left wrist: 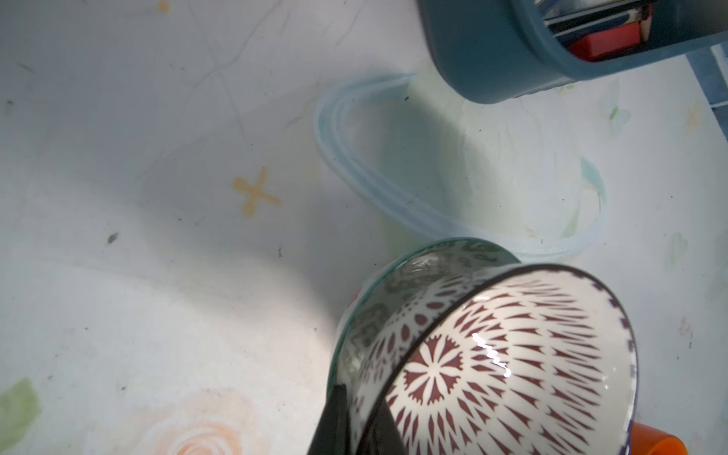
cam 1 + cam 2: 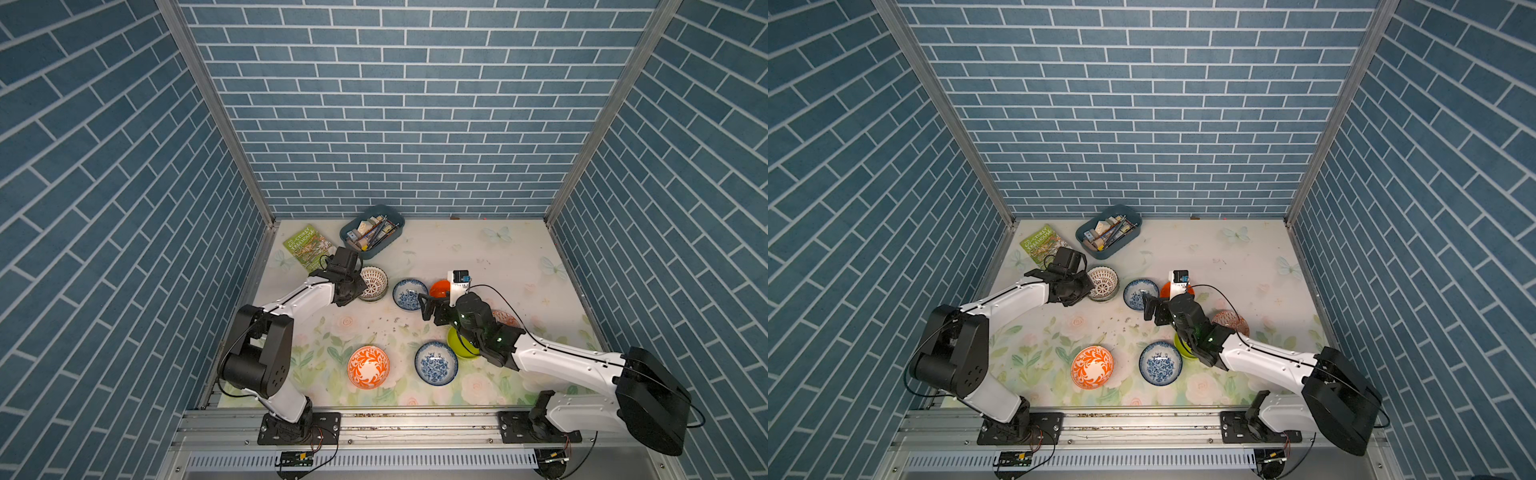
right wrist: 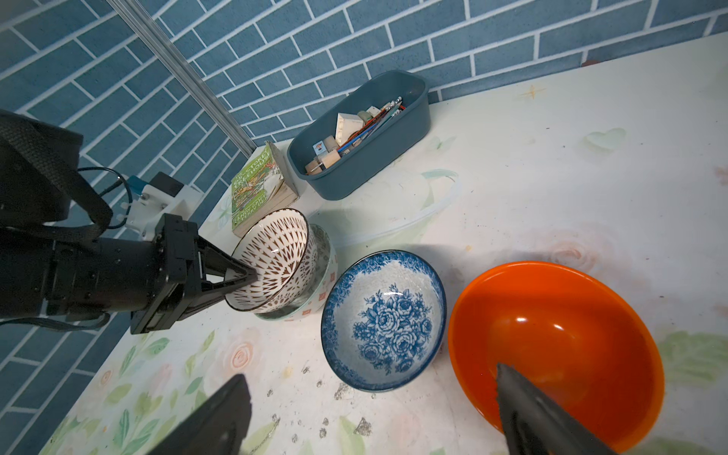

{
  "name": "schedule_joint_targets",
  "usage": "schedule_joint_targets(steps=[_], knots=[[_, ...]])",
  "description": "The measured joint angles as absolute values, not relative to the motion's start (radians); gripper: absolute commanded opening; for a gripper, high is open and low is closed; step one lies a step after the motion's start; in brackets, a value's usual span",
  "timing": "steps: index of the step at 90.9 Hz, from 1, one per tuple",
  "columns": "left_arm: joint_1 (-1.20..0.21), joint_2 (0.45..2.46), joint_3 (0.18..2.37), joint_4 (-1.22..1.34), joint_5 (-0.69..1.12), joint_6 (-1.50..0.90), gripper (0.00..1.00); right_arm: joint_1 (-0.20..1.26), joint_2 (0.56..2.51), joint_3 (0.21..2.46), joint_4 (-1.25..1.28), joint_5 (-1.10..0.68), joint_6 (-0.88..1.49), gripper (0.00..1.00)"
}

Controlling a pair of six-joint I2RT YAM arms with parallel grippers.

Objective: Stack the bowls
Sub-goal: Place the bowl on the bowl.

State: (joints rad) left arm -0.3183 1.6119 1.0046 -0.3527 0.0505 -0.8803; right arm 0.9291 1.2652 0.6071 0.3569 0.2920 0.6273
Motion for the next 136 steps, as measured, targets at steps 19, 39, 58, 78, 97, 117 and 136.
schedule_joint_targets(steps=[19,39,58,78,97,117,136], knots=[[-0.318,1.608,0.99,-0.34,0.05,-0.891,0.0,0.929,1.265,0.607,0.36,0.292,0.627,0.98],[-0.318,1.608,0.994,-0.329,0.05,-0.895,0.0,0.929,1.265,0.607,0.361,0.292,0.627,0.99],[-0.326,1.633,1.037,-0.332,0.047,-0.903,0.0,0.929,1.265,0.607,0.361,0.292,0.627,0.98],[-0.358,1.663,1.062,-0.346,0.035,-0.915,0.03,0.929,1.265,0.607,0.364,0.292,0.627,0.98],[-0.371,1.657,1.062,-0.366,0.012,-0.942,0.04,0.929,1.265,0.606,0.371,0.292,0.627,0.98],[-0.371,1.642,1.06,-0.373,-0.011,-0.955,0.08,0.929,1.265,0.604,0.375,0.292,0.627,0.98],[-0.371,1.642,1.06,-0.383,-0.022,-0.955,0.08,0.929,1.265,0.604,0.375,0.292,0.627,0.98]])
